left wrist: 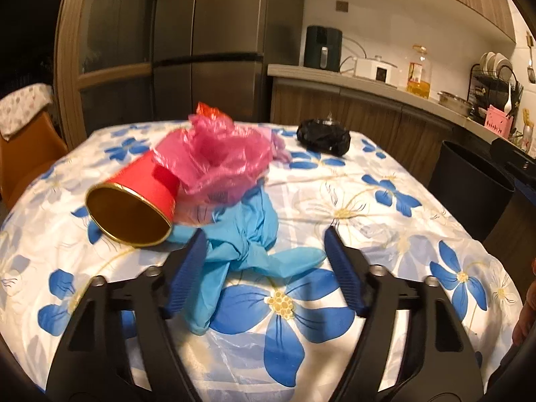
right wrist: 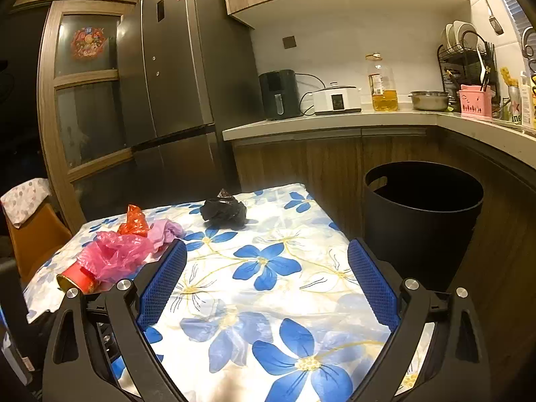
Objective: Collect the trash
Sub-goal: 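Grasp the blue glove with the left tool and lift it, then grasp the red cup by its rim with the right tool and lift it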
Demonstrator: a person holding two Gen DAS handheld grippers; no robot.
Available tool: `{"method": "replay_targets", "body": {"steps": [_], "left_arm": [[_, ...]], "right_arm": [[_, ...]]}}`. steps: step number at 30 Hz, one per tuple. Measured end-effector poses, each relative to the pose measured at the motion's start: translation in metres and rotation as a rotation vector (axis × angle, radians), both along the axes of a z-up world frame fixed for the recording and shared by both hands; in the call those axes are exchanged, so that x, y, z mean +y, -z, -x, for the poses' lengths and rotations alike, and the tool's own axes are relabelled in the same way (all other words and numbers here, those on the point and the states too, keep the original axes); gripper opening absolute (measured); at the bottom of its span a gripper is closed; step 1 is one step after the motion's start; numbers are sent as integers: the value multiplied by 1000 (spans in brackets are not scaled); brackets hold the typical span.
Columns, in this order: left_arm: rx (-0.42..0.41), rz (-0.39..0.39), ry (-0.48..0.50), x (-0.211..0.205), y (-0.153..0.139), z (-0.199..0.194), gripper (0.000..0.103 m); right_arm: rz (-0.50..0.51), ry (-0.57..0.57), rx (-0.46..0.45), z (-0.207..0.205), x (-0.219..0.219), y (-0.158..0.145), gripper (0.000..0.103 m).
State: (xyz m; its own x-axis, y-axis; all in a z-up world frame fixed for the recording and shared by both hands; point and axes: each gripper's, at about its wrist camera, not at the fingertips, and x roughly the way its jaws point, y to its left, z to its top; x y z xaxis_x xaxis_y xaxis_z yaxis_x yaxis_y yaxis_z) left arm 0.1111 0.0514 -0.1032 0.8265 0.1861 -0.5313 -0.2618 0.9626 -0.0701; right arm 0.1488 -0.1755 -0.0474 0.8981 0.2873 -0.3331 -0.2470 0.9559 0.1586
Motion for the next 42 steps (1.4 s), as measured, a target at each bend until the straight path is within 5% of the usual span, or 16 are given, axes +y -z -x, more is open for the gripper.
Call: {"method": "replay_targets", "body": {"steps": [7,10,26,37,42], "left_arm": [[87,14,-20,7,14,-9,12],[86,15,-8,7,14,-7,5],[-91,29,92,3,-47,66,2],[-190,24,-84,46,-71,111,2],[-195,31,-163,75,-71,121,2]], "right_arm": [[8,-9,6,0,7,2,93],[17,-16,10,1,11,3,93],[38,-102,24,13,50,9,93],[62,-250,47,29,107,23,93],[95,-362,48,38,147,32,77]]}}
